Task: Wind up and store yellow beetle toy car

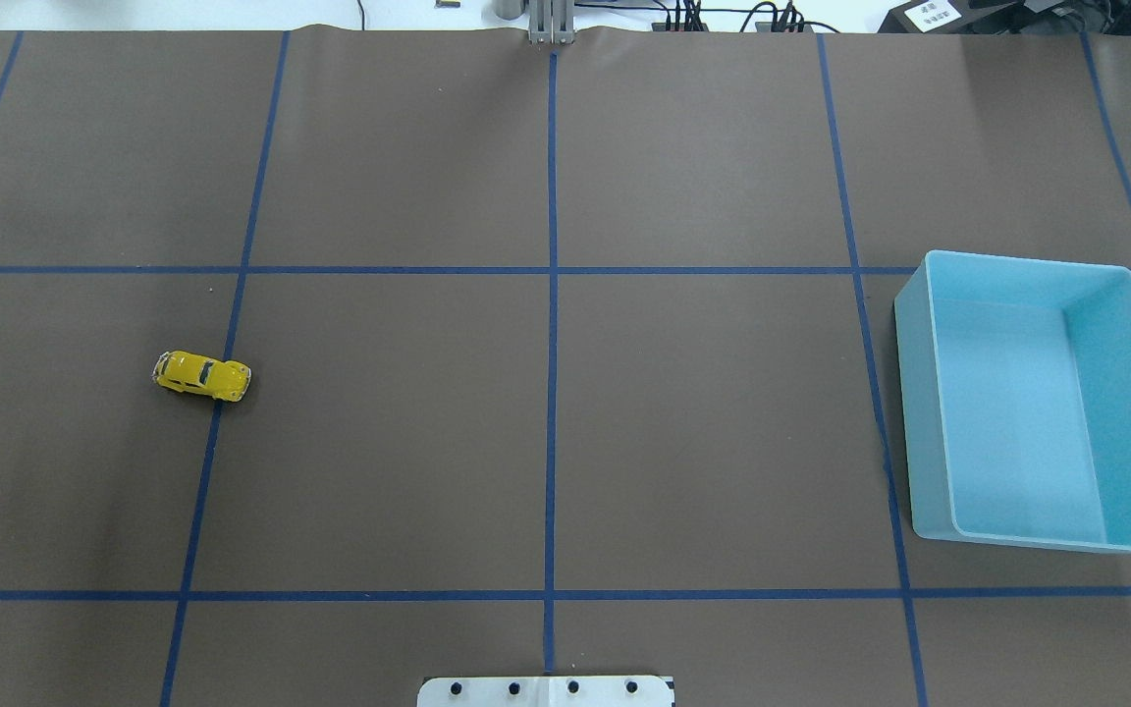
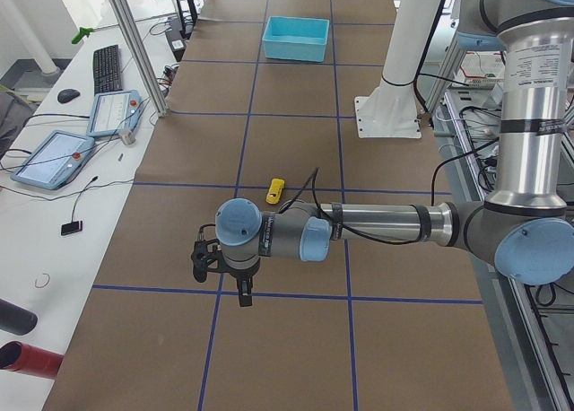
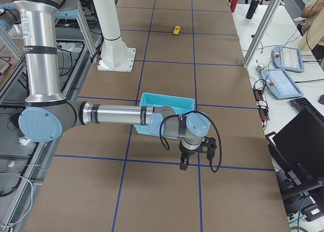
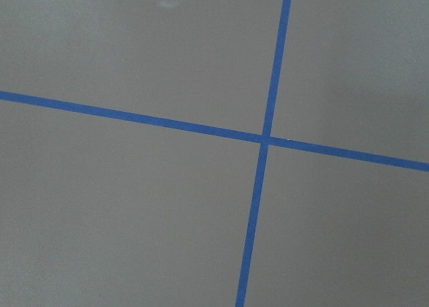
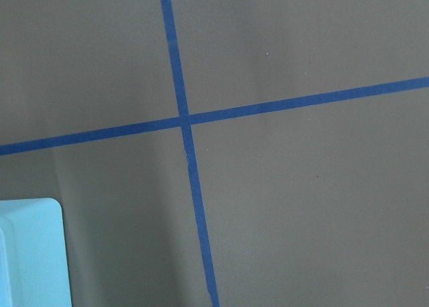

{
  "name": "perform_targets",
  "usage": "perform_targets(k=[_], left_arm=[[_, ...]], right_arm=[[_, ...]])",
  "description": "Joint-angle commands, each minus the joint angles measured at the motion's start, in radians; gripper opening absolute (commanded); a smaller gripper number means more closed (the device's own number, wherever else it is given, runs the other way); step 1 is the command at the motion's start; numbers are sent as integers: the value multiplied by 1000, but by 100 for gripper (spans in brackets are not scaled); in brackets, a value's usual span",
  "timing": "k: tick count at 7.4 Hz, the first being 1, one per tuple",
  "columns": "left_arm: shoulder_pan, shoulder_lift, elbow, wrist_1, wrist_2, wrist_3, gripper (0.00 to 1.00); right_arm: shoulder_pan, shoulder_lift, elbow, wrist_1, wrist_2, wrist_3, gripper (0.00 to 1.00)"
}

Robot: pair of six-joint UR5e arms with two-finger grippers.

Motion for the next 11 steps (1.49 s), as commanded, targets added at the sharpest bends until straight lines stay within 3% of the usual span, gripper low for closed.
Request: perform_targets(k=[1, 3, 5, 7, 9, 11], left_arm=[[2, -1, 1, -3, 0, 1, 100], [2, -13, -2, 1, 0, 1, 100], [2, -6, -69, 2, 14, 5, 100], [12, -7, -129, 5, 12, 138, 100], [55, -6, -221, 28, 5, 177, 100], [177, -15, -281, 30, 14, 172, 100]], right_arm=[[0, 7, 2, 0, 6, 1, 100], [0, 8, -2, 0, 6, 1, 100], [0, 7, -3, 0, 6, 0, 100], [0, 7, -3, 0, 6, 0, 100], [0, 5, -4, 0, 6, 0, 100], [0, 2, -4, 0, 6, 0, 100]])
